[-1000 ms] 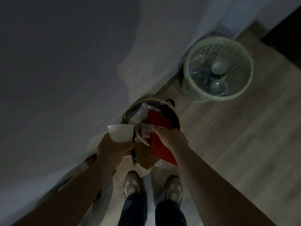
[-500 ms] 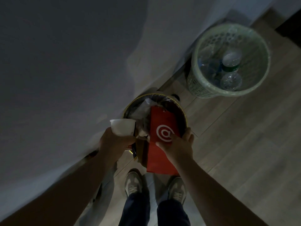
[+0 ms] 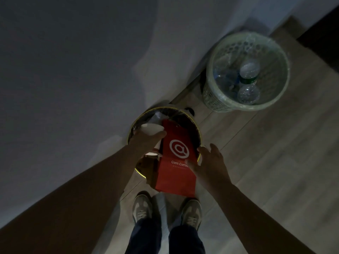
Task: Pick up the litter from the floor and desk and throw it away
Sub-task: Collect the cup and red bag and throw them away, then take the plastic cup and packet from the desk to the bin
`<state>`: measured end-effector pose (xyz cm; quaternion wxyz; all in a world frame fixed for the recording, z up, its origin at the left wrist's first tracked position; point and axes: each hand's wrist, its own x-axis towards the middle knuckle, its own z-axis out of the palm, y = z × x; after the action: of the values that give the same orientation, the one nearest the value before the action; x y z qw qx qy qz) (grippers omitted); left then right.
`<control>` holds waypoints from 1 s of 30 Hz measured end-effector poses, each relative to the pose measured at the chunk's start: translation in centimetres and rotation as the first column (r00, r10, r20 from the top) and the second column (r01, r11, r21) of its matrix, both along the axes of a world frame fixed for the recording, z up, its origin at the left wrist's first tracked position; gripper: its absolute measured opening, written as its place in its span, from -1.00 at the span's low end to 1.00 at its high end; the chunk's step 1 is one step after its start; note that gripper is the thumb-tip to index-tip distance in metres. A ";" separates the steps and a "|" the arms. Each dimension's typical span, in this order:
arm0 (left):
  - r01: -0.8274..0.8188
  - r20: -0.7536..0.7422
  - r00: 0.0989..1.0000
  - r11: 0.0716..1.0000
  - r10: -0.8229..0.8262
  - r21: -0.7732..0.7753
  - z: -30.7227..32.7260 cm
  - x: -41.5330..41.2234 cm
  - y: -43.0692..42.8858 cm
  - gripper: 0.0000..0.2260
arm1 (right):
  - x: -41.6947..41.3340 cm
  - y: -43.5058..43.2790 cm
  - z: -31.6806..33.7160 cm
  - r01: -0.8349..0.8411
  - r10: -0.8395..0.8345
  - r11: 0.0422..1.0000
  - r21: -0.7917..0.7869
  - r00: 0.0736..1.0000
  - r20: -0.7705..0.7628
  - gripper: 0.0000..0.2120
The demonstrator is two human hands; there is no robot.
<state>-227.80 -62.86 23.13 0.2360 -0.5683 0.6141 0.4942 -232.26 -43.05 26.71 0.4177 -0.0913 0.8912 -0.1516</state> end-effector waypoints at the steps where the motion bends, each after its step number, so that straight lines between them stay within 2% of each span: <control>1: -0.007 -0.002 1.000 1.000 0.007 0.007 -0.3 -0.1 0.1 -0.12 | 0.0 0.0 0.1 0.004 -0.004 1.000 -0.001 1.000 0.003 -0.37; 4: 0.151 0.039 0.988 0.986 -0.149 -0.066 -0.5 -0.1 0.0 -0.24 | 0.0 0.2 0.5 0.015 -0.015 1.000 -0.008 1.000 0.008 -0.39; 7: 0.387 0.100 0.922 0.906 -0.375 -0.171 0.5 0.5 -0.5 -0.41 | -0.1 0.4 1.3 -0.006 0.006 1.000 0.001 1.000 -0.015 -0.41; 11: 0.676 0.158 0.737 0.724 -0.657 -0.140 3.2 1.5 -1.3 -0.66 | -0.5 0.5 3.7 -0.057 0.058 0.998 0.022 0.997 -0.047 -0.48; 14: 0.818 0.169 0.575 0.562 -0.801 -0.121 6.5 1.9 -1.4 -0.70 | -0.9 0.5 6.9 -0.164 0.168 0.985 0.053 0.982 -0.091 -0.48; 17: 0.823 0.130 0.563 0.537 -0.817 -0.187 11.3 2.1 -1.5 -0.80 | -1.4 0.6 11.2 -0.236 0.245 0.969 0.079 0.959 -0.141 -0.51; 19: 0.843 0.124 0.517 0.479 -0.847 -0.244 15.8 1.9 -1.5 -0.82 | -1.9 0.6 14.8 -0.257 0.269 0.962 0.088 0.949 -0.163 -0.54; 22: 0.885 0.122 0.406 0.357 -0.906 -0.299 23.6 1.6 -1.9 -0.73 | -2.5 0.4 21.5 -0.291 0.306 0.951 0.101 0.930 -0.206 -0.56; 24: 0.894 0.112 0.361 0.309 -0.926 -0.325 29.6 1.5 -2.4 -0.69 | -2.8 0.1 26.8 -0.319 0.335 0.942 0.104 0.909 -0.249 -0.59; 30: 0.790 0.025 0.343 0.274 -0.939 -0.548 48.9 2.0 -3.8 -0.55 | -4.1 -0.8 45.1 -0.416 0.380 0.909 0.033 0.790 -0.481 -0.60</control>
<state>-225.82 -66.70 72.03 0.2261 -0.0869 0.9502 0.1963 -236.34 -43.86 71.78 0.2041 -0.3269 0.9204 -0.0662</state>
